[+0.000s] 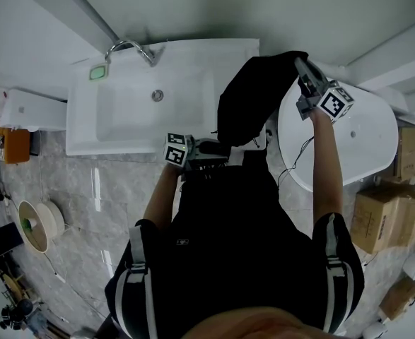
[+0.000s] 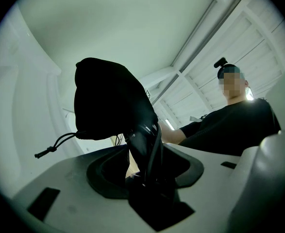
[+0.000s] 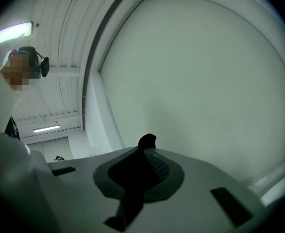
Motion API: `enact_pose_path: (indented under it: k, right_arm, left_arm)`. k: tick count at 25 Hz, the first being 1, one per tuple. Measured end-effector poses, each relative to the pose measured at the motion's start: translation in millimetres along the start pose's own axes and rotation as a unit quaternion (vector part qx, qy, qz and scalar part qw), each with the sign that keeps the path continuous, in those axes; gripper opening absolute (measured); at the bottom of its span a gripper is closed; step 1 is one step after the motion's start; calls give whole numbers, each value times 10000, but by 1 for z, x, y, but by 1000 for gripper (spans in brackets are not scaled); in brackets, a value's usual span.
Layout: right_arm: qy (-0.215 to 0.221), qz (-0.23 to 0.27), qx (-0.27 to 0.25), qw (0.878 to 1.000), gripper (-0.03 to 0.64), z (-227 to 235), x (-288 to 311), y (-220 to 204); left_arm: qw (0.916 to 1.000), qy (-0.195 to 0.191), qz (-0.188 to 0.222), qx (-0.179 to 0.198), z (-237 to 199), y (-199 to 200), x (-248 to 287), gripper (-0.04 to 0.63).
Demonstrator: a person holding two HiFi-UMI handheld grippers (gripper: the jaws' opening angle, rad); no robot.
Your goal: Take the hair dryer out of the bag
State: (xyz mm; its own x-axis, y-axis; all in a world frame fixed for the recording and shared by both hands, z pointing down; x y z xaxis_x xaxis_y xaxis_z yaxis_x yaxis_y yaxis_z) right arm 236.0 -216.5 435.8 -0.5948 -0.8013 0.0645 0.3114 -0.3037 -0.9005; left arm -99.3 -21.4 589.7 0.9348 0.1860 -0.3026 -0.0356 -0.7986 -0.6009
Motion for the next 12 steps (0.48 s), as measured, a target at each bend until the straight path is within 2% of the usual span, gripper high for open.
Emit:
enact_pose_path:
  k: [7,12]
  right_arm:
    - [-124,228,-275,9993,67,1,8,37]
    - [-134,365,-408,9984,67,-1,8,54]
  left_arm:
    - [9999,-57,-123,33,-4,-5,-4,193]
    - [10000,-13,-14,47,0,-1,-5,193]
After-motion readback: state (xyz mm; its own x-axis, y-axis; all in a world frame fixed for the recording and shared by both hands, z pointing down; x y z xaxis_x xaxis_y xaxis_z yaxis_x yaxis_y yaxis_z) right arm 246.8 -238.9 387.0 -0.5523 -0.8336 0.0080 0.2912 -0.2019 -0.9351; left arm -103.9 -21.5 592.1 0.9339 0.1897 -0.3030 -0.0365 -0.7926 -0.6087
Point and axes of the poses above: the fingertips, and each gripper's own axes: x forward along the fingers, z to its right, y out of its top, the point moved 9 cm from there along -x, backward along the fingers, and after that the axes turned 10 degrees about -y, right-handed, at the moved point
